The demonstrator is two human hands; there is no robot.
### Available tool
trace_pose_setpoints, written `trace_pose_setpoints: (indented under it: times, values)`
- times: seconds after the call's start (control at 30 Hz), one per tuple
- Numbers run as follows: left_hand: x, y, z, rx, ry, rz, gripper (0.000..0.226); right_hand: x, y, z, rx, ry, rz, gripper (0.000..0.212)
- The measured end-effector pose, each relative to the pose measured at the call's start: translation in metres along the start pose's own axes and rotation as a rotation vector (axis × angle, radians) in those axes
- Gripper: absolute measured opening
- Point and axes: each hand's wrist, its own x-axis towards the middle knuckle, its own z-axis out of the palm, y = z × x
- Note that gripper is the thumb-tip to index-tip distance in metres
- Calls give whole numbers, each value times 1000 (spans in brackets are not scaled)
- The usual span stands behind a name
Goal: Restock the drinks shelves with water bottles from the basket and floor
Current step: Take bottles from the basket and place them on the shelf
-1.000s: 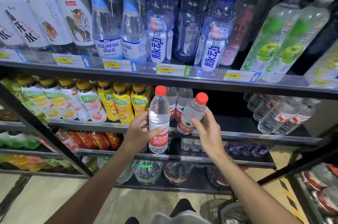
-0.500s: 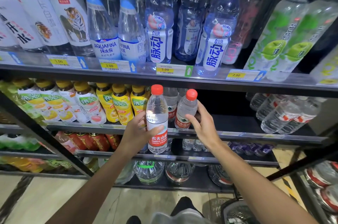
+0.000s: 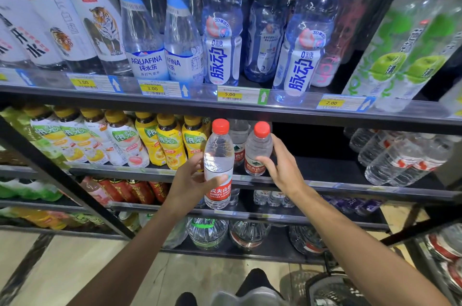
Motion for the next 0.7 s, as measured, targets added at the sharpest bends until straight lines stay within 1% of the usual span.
trace_pose_setpoints:
  times: [0.1,0.3,0.53,0.6,0.7]
  values:
    - [-3,-2,0,-24,15,-16,50,4,5,0,-1,-4,-7,58]
    - [-4,-4,2,3,30,-6,47,8,17,2,-14,12,29,51]
    - [1,-7,8,26,38,1,47,-4,37,11,64,69,181,38]
    - [3,-7,10,39,21,23,47,-2,36,9,35,60,201,41]
    - [6,-6,14,38,11,53,46,-3,37,12,-67,48,178,44]
